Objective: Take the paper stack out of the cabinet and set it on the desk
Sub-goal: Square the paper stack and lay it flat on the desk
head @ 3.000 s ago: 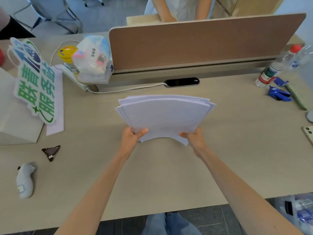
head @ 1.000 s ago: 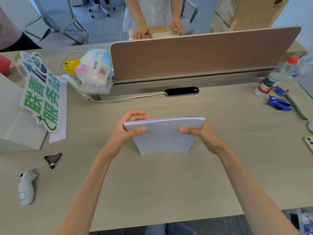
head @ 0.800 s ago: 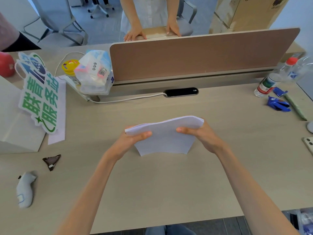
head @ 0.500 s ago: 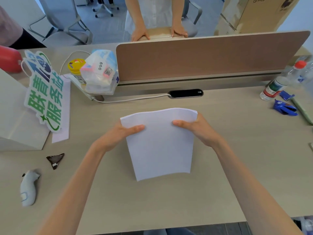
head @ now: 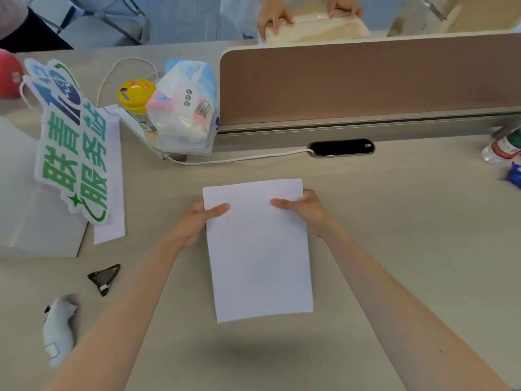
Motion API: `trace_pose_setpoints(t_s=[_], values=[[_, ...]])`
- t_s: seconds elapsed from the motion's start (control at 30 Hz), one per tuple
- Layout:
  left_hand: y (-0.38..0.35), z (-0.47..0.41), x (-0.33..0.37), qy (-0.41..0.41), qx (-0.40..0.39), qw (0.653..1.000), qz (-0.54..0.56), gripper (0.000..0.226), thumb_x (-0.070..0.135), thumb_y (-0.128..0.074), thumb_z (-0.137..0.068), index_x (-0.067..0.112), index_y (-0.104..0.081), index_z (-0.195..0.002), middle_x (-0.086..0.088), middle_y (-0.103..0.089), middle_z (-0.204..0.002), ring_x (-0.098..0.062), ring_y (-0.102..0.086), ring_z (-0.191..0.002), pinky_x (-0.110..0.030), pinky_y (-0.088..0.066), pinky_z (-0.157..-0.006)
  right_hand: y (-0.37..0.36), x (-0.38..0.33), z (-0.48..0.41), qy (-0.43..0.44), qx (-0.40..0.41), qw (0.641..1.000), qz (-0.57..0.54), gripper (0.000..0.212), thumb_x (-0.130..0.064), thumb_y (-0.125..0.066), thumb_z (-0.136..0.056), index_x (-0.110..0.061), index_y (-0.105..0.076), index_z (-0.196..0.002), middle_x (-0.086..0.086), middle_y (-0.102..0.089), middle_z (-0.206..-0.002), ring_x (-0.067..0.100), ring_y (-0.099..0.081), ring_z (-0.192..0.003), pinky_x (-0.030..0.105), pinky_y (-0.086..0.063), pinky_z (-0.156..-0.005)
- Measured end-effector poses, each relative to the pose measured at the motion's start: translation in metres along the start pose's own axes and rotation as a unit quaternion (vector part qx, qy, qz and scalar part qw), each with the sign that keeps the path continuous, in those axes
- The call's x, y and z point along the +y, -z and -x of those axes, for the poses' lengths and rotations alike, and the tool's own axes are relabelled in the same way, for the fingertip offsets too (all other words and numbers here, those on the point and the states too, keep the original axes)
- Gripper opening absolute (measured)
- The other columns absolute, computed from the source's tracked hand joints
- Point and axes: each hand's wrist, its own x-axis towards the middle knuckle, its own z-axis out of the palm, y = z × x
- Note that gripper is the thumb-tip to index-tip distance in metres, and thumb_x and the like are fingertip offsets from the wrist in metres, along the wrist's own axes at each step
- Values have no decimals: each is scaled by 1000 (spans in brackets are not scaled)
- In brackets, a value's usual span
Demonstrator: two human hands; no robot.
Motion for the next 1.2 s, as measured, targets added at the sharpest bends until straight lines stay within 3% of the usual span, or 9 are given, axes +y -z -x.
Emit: trace_pose_setpoints(t_s=[0.33, 0.4, 0.5, 0.57, 0.63, 0.73, 0.83, 1.0, 1.2], values=[[40, -75, -34, 11, 68, 998, 0, 37, 13, -69, -83, 0, -65, -117, -15, -69, -118, -30, -67, -108, -35, -55, -89, -34, 31, -84, -28, 112, 993, 38, 19, -7, -58, -86, 4, -66, -100, 17, -66, -95, 24, -59, -83, 40, -50, -75], [44, -85, -35, -1, 104, 995, -10, 36, 10, -68, -84, -2, -64, -118, -14, -68, -117, -28, -66, -104, -32, -55, -84, -41, 29, -94, -12, 132, 986, 104, 7, -5, -54, -86, -2, -60, -84, 8, -56, -78, 20, -49, -70, 30, -40, -62], [52, -99, -36, -24, 151, 987, -42, 26, 11, -60, -89, 0, -65, -112, -11, -67, -106, -23, -62, -95, -33, -51, -83, -48, 24, -105, 5, 157, 967, 200, 28, -3, -46, -86, -11, -36, -61, 0, -39, -62, 16, -33, -56, 26, -26, -49], [58, -107, -39, -29, 174, 982, -70, 18, 13, -56, -90, 2, -65, -101, -9, -63, -95, -20, -57, -87, -34, -45, -79, -50, 24, -110, 16, 175, 948, 265, 37, -1, -43, -87, -16, -28, -56, -1, -38, -62, 21, -35, -62, 29, -27, -52], [62, -113, -43, -30, 199, 970, -133, 14, 16, -57, -88, 2, -61, -87, -5, -57, -78, -20, -50, -74, -32, -40, -70, -52, 25, -114, 24, 188, 930, 314, 36, 0, -45, -86, -16, -33, -56, 1, -43, -71, 24, -41, -72, 29, -33, -62], [64, -118, -47, -49, 233, 947, -216, 26, 13, -62, -84, 13, -45, -65, 1, -42, -60, -19, -37, -59, -31, -32, -59, -53, 28, -119, 38, 201, 922, 330, 14, 2, -50, -84, 1, -56, -72, -6, -40, -64, 24, -45, -72, 33, -40, -65], [66, -121, -51, -51, 258, 938, -226, 15, 13, -66, -81, 5, -54, -76, -2, -50, -65, -21, -43, -62, -35, -39, -63, -53, 33, -123, 47, 209, 920, 329, 9, 1, -53, -84, 3, -63, -85, -5, -46, -67, 22, -49, -73, 31, -42, -68], [67, -123, -56, -56, 294, 922, -246, 23, 21, -73, -75, 16, -57, -90, -7, -64, -85, -24, -58, -75, -38, -49, -70, -55, 47, -131, 36, 241, 921, 302, 7, -3, -56, -85, -3, -55, -92, 9, -58, -105, 27, -58, -92, 33, -45, -77], [63, -112, -54, -59, 298, 931, -202, 29, 18, -70, -81, 12, -51, -102, 1, -56, -81, -18, -54, -76, -34, -47, -76, -59, 48, -124, 46, 268, 926, 263, 17, -5, -57, -83, -8, -42, -89, 12, -52, -103, 31, -55, -89, 35, -44, -72]])
